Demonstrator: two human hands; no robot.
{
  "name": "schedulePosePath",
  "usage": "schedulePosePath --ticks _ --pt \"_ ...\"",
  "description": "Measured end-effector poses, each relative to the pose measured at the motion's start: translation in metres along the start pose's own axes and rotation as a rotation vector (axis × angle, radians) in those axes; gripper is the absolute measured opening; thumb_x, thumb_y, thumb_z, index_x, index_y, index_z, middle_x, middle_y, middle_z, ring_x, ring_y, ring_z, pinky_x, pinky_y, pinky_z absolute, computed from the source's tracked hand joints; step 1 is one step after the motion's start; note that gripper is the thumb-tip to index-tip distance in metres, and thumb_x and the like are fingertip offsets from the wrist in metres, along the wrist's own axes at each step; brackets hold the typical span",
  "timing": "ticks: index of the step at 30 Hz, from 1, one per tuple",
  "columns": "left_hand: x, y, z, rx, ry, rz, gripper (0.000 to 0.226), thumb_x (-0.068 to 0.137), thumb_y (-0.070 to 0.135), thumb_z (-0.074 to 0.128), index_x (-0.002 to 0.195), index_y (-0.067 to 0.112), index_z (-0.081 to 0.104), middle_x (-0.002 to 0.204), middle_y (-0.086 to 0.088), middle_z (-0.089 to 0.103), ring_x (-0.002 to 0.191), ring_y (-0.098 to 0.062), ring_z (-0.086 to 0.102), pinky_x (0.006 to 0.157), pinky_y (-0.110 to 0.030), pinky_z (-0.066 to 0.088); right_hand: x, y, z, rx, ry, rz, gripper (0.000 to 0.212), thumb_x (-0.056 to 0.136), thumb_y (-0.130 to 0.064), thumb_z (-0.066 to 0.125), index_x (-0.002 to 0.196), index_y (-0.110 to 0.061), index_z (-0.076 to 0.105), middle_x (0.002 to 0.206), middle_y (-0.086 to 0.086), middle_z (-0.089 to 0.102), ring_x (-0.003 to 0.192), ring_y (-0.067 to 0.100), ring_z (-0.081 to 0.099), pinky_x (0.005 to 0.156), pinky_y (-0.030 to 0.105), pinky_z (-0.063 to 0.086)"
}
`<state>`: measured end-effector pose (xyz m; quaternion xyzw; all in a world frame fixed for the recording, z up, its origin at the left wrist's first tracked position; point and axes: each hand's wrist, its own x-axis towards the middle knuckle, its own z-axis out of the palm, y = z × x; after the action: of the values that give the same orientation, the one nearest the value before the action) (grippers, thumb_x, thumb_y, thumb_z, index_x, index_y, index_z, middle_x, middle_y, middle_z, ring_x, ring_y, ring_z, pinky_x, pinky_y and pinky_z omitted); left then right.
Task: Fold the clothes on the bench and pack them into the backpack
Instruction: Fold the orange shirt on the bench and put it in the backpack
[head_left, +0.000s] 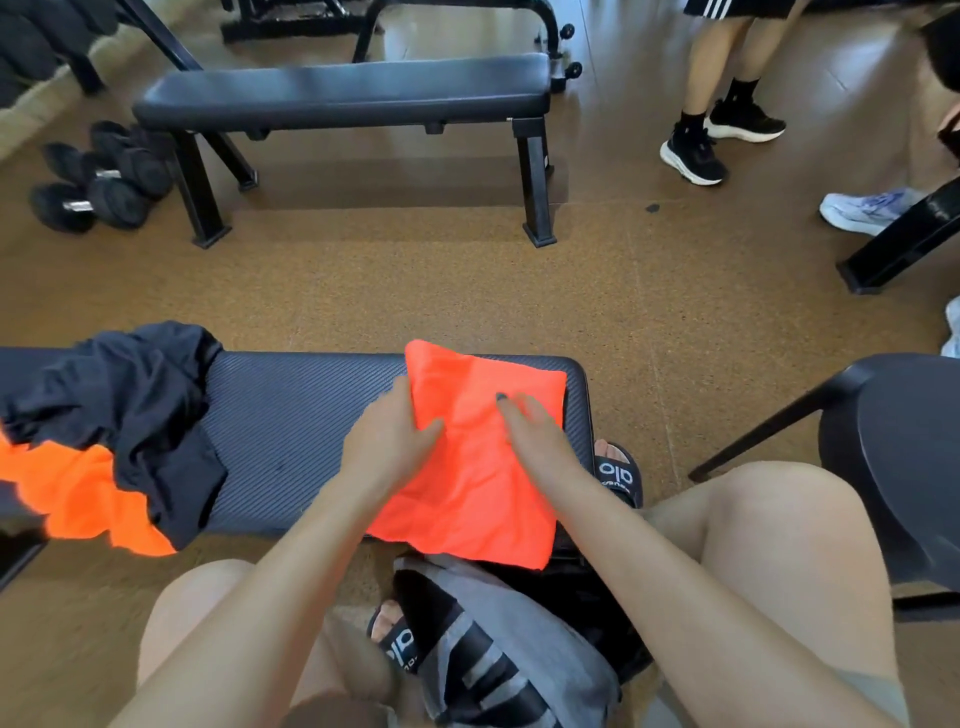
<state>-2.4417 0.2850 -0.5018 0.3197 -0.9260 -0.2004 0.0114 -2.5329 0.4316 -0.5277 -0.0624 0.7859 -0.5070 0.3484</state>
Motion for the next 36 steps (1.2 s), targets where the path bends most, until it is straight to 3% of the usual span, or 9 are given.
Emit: schedulePosePath --ticks 4,8,10,12,18,22,28,32,36 --pt "-0.02 0.064 0.005 0.038 -0.026 0.258 0.039 0.087 0.042 0.063 0.114 0.016 0.05 0.112 -0.01 0.064 0.106 -0.033 0.061 0.08 -0.044 0.05 -0.004 -0.001 -0.023 0.65 -0.063 0.124 0.042 0.101 -0.06 0.034 0.114 -0.027 0.058 0.105 0.008 0.071 0.097 0.023 0.067 0.09 0.036 0.051" --pt "-0.042 0.103 0.039 -0.064 -0.25 0.311 0.044 0.089 0.031 0.056 0.128 0.013 0.046 0.116 -0.01 0.055 0.111 -0.034 0.057 0.09 -0.049 0.049 -0.003 0.015 -0.044 0.896 -0.138 0.134 0.056 0.098 -0.057 0.043 0.108 -0.011 0.073 0.1 0.014 0.071 0.093 0.028 0.067 0.084 0.035 0.053" --pt "-0.044 0.104 0.049 -0.103 -0.233 0.311 0.04 0.086 0.026 0.05 0.124 0.013 0.046 0.11 -0.009 0.054 0.106 -0.035 0.057 0.085 -0.051 0.05 -0.002 0.023 -0.049 0.864 -0.153 0.151 0.032 0.095 -0.04 0.059 0.087 -0.013 0.074 0.087 0.011 0.07 0.08 0.025 0.067 0.081 0.035 0.05" --pt "-0.045 0.097 0.05 -0.185 -0.191 0.317 0.037 0.087 0.022 0.048 0.123 0.013 0.049 0.108 -0.008 0.056 0.105 -0.033 0.057 0.086 -0.049 0.048 0.001 0.028 -0.047 0.81 -0.14 0.135 0.017 0.086 -0.025 0.072 0.097 -0.012 0.068 0.092 0.013 0.068 0.083 0.024 0.067 0.081 0.035 0.052" --pt "-0.038 0.048 0.044 -0.251 0.017 0.083 0.043 0.089 0.035 0.063 0.125 0.018 0.046 0.122 -0.004 0.048 0.111 -0.026 0.055 0.092 -0.047 0.048 0.001 0.024 -0.03 0.481 0.146 0.067 0.068 0.05 -0.022 0.083 0.114 -0.012 0.062 0.109 0.014 0.073 0.101 0.034 0.071 0.094 0.054 0.055" --pt "-0.029 0.031 0.045 -0.421 -0.316 -0.171 0.087 0.076 0.056 0.072 0.142 0.016 0.033 0.129 -0.005 0.051 0.12 -0.023 0.055 0.1 -0.042 0.046 -0.005 0.012 -0.029 0.047 0.234 -0.123 0.061 0.078 -0.01 0.077 0.133 -0.012 0.048 0.122 0.009 0.062 0.111 0.025 0.06 0.095 0.033 0.045" --pt "-0.035 0.025 0.054 -0.508 -0.383 -0.202 0.082 0.079 0.04 0.083 0.141 0.016 0.035 0.133 0.0 0.052 0.112 -0.015 0.054 0.088 -0.029 0.04 -0.012 0.022 -0.033 -0.475 0.402 -0.19 0.082 0.082 -0.026 0.073 0.15 -0.013 0.03 0.137 0.016 0.044 0.13 0.036 0.039 0.109 0.042 0.032" --pt "-0.033 0.027 0.058 -0.513 -0.383 -0.192 0.096 0.069 0.045 0.089 0.142 0.017 0.034 0.137 -0.001 0.049 0.124 -0.02 0.053 0.104 -0.039 0.044 -0.012 0.035 -0.035 -0.321 0.325 -0.038 0.073 0.09 -0.032 0.067 0.15 -0.013 0.031 0.142 0.02 0.044 0.134 0.038 0.04 0.11 0.041 0.031" --pt "-0.028 0.025 0.056 -0.718 -0.435 -0.34 0.083 0.075 0.051 0.081 0.138 0.018 0.038 0.126 0.003 0.053 0.112 -0.015 0.058 0.097 -0.038 0.05 -0.012 0.042 -0.036 -0.222 0.299 -0.049 0.068 0.092 -0.032 0.067 0.148 -0.008 0.037 0.146 0.016 0.048 0.134 0.033 0.046 0.109 0.042 0.037"
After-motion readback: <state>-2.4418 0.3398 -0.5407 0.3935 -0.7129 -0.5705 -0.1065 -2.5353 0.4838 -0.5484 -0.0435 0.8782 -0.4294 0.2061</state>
